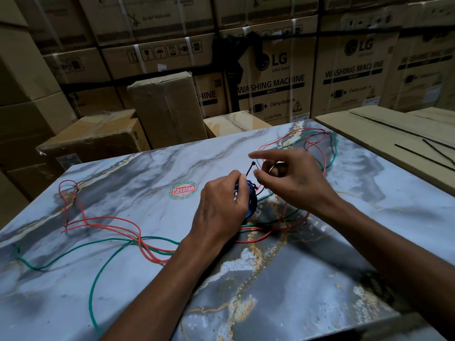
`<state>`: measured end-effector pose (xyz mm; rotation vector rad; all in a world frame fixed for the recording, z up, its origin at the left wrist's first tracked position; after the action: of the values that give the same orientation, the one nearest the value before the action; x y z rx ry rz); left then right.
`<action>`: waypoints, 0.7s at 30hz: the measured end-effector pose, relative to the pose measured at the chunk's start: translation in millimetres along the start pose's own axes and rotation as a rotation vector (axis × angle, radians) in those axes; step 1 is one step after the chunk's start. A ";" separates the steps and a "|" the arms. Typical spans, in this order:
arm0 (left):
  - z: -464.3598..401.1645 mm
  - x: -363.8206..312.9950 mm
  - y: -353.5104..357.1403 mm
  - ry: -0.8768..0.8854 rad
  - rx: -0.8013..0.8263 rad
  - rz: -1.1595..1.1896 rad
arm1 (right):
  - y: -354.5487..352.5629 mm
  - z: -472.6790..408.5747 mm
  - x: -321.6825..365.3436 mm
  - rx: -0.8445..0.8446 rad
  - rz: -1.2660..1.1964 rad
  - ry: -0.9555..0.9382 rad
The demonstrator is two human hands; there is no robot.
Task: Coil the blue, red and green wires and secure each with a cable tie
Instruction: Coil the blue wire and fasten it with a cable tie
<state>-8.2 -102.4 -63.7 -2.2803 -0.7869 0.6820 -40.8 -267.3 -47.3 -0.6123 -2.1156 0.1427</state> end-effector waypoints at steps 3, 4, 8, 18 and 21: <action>0.3 0.5 1.0 0.008 0.004 -0.011 | -1.9 0.9 0.8 -0.015 0.001 -0.009; 0.2 1.3 1.7 0.004 0.003 -0.006 | -3.1 1.3 1.8 -0.038 -0.008 -0.012; 0.7 3.1 1.9 -0.016 -0.002 0.021 | -4.3 1.5 3.0 -0.059 -0.067 0.012; 2.2 3.4 -4.9 -0.163 0.021 0.215 | -2.6 5.1 7.1 0.008 -0.060 -0.025; 2.0 4.3 -5.3 -0.177 0.034 0.249 | -2.4 5.3 9.2 0.028 -0.102 -0.031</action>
<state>-8.4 -95.3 -62.6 -2.3313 -0.5692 1.0137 -50.2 -264.3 -42.8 -0.4872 -2.1668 0.1247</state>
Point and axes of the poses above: each hand's wrist, its own z-axis away from the middle knuckle, its own y-axis out of the palm, x = y × z, the point moved 3 cm from there along -z, towards the middle knuckle, and after that the axes turned 11 degrees about -z, right-handed, at the moved point
